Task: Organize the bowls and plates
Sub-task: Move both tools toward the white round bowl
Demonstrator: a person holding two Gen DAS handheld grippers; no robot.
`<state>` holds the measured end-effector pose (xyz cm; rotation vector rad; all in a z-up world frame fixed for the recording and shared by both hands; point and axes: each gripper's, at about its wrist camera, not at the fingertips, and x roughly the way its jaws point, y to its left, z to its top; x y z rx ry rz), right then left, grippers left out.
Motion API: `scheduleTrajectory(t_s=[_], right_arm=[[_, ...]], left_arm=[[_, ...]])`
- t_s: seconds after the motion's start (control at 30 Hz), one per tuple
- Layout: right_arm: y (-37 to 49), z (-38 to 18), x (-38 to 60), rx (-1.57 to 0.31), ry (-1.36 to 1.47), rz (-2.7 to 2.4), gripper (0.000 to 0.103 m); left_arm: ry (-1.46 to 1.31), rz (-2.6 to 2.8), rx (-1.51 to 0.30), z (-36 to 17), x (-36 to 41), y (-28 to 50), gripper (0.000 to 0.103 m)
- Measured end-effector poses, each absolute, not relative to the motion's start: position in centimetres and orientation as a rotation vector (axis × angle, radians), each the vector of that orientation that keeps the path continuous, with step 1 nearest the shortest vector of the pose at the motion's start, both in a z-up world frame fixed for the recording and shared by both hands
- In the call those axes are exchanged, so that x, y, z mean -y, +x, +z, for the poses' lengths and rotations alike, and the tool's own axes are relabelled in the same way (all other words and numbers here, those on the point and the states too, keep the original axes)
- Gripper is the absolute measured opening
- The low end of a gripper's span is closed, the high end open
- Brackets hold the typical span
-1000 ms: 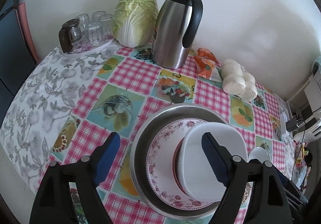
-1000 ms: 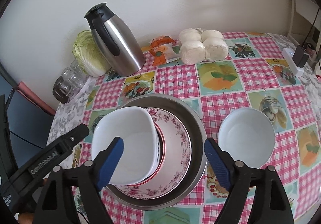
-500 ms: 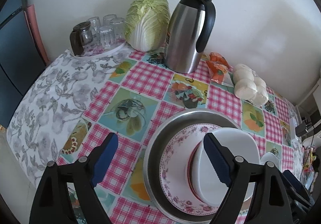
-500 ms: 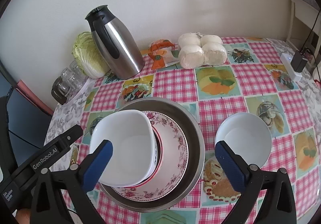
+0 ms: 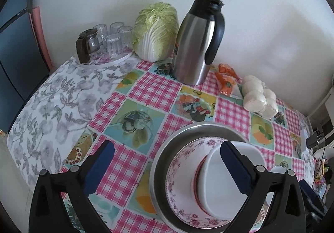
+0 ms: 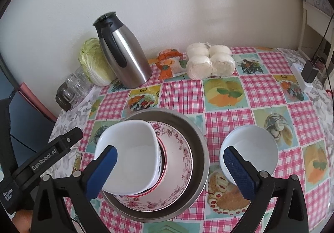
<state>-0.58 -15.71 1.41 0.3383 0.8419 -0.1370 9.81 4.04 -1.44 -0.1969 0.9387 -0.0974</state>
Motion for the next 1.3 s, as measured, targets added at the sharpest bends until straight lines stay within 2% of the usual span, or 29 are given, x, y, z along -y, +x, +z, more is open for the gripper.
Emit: scheduleTrajectory(t_s=[0.33, 0.77, 1.3], right_arm=[[-3.4, 4.8, 20.2, -0.703, 0.355, -0.191, 0.103], [-8.1, 5.5, 30.8, -0.667, 0.485, -0.364, 0.103], [-10.2, 3.5, 35.5, -0.757, 0.472, -0.472, 0.103]], left_arm=[[-0.215, -0.133, -0.842, 1.1, -2.6, 8.7, 0.101], [-0.144, -0.257, -0.79, 3.5, 3.7, 6.6, 0.101], [0.087, -0.466, -0.814, 4.2, 15.4, 4.7, 0.101]])
